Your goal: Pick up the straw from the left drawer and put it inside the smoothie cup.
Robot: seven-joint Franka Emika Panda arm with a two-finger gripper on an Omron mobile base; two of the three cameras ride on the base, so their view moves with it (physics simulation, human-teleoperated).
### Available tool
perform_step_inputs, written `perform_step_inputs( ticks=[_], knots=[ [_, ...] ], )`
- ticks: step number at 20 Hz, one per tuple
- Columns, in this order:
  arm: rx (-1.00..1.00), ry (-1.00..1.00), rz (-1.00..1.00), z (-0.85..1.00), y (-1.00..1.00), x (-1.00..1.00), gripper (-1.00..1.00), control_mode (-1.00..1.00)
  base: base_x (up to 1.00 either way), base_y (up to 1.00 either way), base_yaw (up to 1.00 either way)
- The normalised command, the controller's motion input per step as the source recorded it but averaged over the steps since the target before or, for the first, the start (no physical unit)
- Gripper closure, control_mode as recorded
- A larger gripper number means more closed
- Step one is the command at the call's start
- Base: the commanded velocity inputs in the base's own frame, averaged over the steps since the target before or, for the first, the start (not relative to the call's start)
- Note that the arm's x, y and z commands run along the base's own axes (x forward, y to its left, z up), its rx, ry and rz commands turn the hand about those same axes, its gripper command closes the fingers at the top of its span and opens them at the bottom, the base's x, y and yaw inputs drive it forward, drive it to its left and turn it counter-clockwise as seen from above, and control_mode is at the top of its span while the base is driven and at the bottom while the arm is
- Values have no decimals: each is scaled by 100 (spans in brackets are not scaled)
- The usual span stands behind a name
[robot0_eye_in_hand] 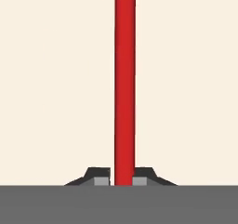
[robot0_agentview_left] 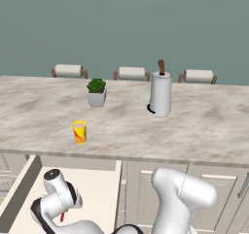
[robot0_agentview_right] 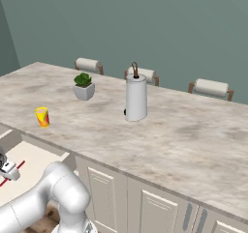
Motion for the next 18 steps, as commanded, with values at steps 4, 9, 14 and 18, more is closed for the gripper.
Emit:
perform_step_inputs(
  ticks=[4, 9, 14, 18],
  knots=[
    [0, 0, 0, 76, 0, -22, 100, -100, 0, 0, 0],
    [0, 0, 0, 93, 0, -7, 100, -100, 0, 0, 0],
    [0, 0, 0, 97, 0, 0, 100, -100, 0, 0, 0],
    [1, 0, 0, 100, 0, 0, 100, -100, 0, 0, 0]
  ],
)
